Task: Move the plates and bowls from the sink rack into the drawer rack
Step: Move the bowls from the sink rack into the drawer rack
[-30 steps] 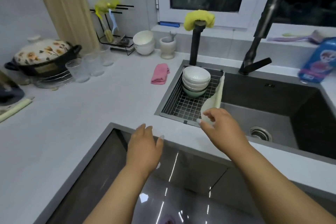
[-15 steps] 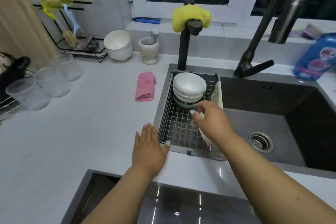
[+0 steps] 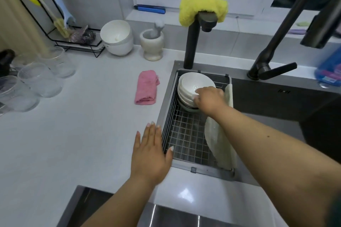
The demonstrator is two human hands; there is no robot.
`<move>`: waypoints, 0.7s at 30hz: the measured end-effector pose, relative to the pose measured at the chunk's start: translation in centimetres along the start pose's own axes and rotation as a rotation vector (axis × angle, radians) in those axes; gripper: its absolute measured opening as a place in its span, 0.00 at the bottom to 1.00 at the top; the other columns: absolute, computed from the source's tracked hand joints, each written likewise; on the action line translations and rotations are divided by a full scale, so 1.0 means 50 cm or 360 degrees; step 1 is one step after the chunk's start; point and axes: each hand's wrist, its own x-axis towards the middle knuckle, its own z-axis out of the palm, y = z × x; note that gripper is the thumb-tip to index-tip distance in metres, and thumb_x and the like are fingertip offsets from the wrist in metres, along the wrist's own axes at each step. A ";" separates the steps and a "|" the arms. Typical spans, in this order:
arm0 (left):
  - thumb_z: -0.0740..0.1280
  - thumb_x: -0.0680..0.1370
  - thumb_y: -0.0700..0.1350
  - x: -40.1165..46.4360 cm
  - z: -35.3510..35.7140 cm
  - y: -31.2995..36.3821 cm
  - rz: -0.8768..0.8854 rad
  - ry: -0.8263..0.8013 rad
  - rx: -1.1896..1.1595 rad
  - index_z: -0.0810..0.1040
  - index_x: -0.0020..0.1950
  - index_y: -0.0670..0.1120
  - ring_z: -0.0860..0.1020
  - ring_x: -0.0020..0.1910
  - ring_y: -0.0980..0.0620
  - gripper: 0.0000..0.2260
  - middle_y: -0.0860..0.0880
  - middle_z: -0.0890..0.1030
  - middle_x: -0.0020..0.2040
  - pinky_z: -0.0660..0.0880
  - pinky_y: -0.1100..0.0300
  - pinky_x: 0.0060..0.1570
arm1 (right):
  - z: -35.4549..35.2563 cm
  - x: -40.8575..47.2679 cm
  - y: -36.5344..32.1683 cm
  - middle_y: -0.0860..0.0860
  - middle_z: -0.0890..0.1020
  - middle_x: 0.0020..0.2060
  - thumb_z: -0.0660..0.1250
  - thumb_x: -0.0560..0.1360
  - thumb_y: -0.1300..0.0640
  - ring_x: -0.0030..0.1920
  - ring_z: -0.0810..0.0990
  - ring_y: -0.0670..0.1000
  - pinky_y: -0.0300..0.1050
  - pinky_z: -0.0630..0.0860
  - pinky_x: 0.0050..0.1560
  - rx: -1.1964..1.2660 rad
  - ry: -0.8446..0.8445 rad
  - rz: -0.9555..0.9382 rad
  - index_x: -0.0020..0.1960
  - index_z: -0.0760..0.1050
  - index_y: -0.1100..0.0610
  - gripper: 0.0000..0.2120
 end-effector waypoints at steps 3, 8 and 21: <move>0.38 0.76 0.63 0.001 -0.002 0.001 -0.0008 -0.0008 0.0017 0.41 0.79 0.47 0.36 0.76 0.52 0.34 0.48 0.41 0.79 0.36 0.50 0.75 | 0.001 0.024 -0.002 0.53 0.79 0.48 0.53 0.79 0.50 0.57 0.73 0.56 0.55 0.57 0.66 -0.0139 -0.0163 -0.0011 0.48 0.75 0.54 0.13; 0.42 0.77 0.62 0.001 0.001 0.000 -0.0020 0.0024 0.0016 0.44 0.78 0.47 0.38 0.76 0.53 0.33 0.48 0.44 0.79 0.37 0.50 0.74 | 0.006 0.047 0.008 0.49 0.75 0.38 0.62 0.78 0.50 0.53 0.76 0.54 0.53 0.55 0.67 -0.0109 -0.0067 -0.0127 0.40 0.73 0.51 0.09; 0.41 0.77 0.62 0.003 0.004 0.004 -0.0052 0.0052 0.0058 0.47 0.79 0.47 0.40 0.77 0.54 0.33 0.49 0.47 0.79 0.36 0.53 0.74 | -0.027 0.062 0.014 0.48 0.75 0.38 0.58 0.80 0.44 0.48 0.76 0.55 0.48 0.59 0.57 -0.0043 0.0209 -0.0189 0.37 0.71 0.52 0.17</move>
